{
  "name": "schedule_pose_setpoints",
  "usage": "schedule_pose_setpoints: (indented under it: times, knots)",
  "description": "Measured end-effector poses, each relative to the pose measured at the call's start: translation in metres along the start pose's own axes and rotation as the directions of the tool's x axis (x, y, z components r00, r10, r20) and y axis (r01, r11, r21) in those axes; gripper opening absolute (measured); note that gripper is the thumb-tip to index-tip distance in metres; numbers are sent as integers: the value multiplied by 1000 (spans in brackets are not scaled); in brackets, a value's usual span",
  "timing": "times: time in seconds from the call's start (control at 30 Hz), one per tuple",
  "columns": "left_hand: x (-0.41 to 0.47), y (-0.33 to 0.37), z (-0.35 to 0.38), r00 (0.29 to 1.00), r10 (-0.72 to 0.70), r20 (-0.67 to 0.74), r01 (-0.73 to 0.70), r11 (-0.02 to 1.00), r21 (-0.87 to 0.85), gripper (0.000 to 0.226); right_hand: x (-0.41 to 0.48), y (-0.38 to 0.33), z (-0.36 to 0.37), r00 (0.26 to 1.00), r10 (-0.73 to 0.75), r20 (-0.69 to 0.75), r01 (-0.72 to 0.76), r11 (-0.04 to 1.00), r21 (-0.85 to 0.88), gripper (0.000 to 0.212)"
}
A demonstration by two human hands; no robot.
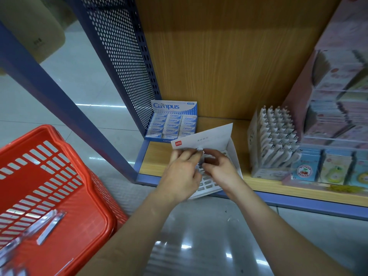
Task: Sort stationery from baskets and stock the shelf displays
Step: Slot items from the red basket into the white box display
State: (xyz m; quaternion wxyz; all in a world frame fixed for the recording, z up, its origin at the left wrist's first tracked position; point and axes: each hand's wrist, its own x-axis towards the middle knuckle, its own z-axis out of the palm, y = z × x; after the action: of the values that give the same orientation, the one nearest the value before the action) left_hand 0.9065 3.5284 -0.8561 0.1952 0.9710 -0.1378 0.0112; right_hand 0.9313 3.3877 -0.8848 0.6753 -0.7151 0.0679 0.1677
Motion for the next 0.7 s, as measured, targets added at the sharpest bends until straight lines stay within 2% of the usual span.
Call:
schedule_pose_setpoints:
  times: [0.17, 0.3, 0.37, 0.5, 0.7]
  knots:
    - [-26, -16, 5, 987, -83, -140, 76, 996, -56, 54, -3, 7, 18, 994, 50, 95, -58, 995, 82, 37]
    - [-36, -19, 6, 975, -129, -181, 111, 988, -107, 50, -3, 6, 24, 992, 109, 63, -122, 955, 269, 17]
    - [-36, -17, 4, 966, -141, -215, 123, 988, -98, 51, -3, 3, 26, 991, 128, 42, -135, 944, 302, 14]
    - [-37, -16, 1, 971, -161, -179, 155, 987, -48, 58, -2, -4, 31, 990, 144, 1, -138, 949, 283, 4]
    - [-36, -17, -5, 983, -170, -66, 171, 985, 14, 63, 0, -7, 32, 983, 182, -31, -167, 950, 263, 4]
